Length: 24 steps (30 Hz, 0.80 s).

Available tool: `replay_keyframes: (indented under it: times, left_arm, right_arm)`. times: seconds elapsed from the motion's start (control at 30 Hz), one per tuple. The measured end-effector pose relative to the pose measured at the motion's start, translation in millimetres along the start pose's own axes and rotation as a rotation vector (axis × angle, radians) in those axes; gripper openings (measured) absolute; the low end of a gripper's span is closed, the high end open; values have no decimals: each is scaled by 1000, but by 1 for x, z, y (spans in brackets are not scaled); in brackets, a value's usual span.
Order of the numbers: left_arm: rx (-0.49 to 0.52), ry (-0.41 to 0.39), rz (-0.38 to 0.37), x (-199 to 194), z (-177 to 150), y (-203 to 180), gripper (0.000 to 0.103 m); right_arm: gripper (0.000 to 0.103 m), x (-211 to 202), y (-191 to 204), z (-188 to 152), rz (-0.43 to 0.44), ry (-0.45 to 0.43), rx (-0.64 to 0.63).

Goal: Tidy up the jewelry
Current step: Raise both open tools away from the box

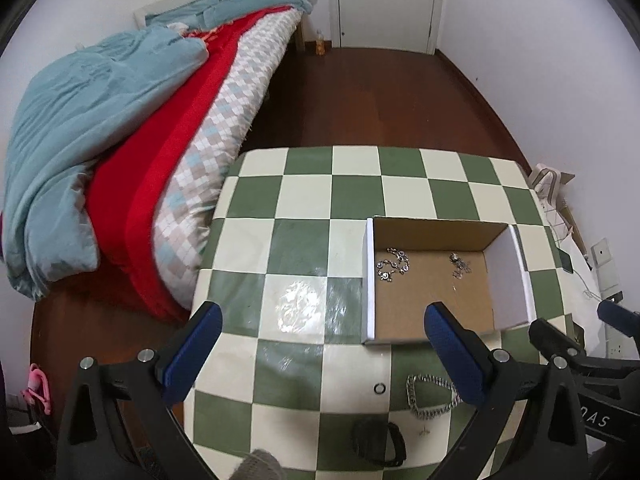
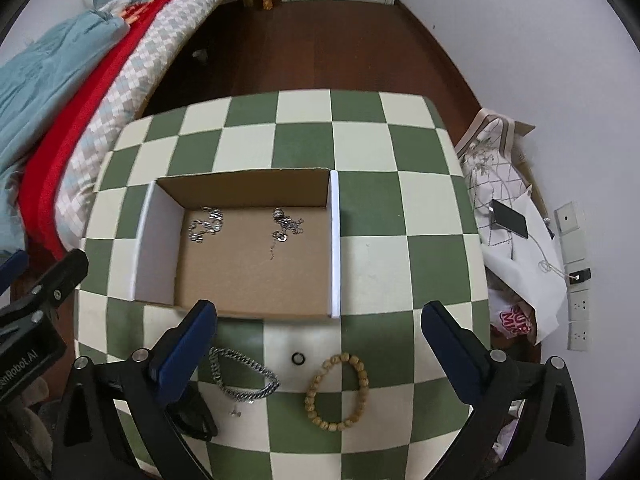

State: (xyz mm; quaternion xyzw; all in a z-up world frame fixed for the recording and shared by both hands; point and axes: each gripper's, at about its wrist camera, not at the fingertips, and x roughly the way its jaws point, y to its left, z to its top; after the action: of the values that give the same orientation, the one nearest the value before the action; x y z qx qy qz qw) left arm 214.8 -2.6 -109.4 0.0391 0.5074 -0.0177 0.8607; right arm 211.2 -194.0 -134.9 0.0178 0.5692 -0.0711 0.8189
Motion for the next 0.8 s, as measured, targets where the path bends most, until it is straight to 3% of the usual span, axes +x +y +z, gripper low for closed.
replay_keyframes:
  times: [0.37, 0.63, 0.8]
  left_arm:
    - [24, -120, 4, -72, -41, 2, 103]
    - [3, -169, 12, -100, -60, 9, 103]
    - [-14, -197, 95, -100, -80, 15, 103]
  right_arm:
    - [103, -78, 2, -44, -27, -170, 12]
    - [103, -119, 1, -73, -37, -251, 18]
    - [103, -126, -7, -92, -24, -260, 40]
